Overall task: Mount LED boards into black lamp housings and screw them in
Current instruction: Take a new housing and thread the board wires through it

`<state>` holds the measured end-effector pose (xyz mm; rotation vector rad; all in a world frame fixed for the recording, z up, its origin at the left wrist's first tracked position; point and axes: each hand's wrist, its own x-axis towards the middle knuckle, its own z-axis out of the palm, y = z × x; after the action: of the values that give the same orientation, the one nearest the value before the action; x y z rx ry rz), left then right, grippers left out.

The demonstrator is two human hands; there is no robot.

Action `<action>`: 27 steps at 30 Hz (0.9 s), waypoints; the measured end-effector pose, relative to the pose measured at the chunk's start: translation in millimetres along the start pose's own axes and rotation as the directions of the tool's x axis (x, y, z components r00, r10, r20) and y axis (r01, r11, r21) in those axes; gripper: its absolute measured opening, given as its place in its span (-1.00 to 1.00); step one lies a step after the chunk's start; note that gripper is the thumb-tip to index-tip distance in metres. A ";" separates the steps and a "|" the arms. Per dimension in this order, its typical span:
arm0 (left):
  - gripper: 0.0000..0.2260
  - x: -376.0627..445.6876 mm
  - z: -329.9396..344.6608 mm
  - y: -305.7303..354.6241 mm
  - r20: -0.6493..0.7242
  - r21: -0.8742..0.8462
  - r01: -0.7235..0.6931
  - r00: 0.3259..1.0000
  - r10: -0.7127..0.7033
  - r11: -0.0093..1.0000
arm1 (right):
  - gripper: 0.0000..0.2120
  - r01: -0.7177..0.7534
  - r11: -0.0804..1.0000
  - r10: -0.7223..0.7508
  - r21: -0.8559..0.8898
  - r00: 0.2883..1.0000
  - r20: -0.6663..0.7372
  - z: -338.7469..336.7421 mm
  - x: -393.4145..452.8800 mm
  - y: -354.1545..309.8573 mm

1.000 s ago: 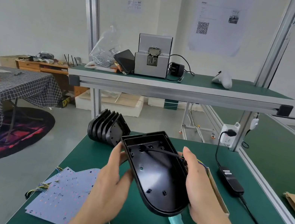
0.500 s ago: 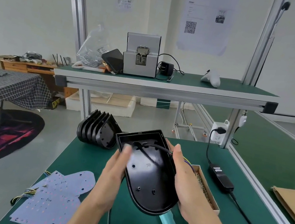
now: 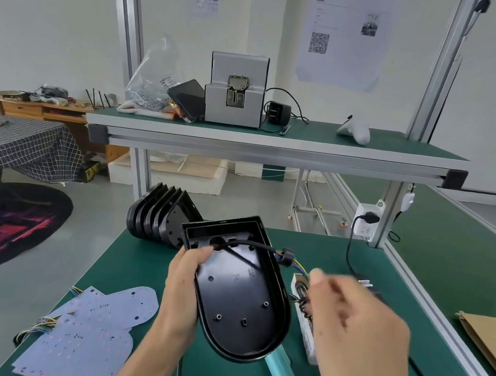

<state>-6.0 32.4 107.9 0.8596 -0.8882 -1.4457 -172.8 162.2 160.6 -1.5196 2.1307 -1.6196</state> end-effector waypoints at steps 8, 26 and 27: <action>-0.74 -13.1 2.0 7.9 0.039 0.119 -0.113 0.993 0.109 0.986 | -0.76 0.133 0.987 -0.153 0.091 0.952 0.265 25.5 20.1 26.1; -0.72 -26.9 0.5 16.6 0.245 0.435 -0.348 0.933 0.263 0.830 | -0.70 0.359 0.918 -0.389 0.169 0.899 0.200 39.6 27.9 -13.0; -0.73 -27.6 1.4 18.2 0.258 0.439 -0.374 0.923 0.284 0.817 | -0.70 0.383 0.914 -0.405 0.133 0.885 0.231 42.9 26.9 -15.1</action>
<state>2.3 59.4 125.3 0.8840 -1.5035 -1.0148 -152.6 113.6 165.8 -2.1078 1.6761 -1.4838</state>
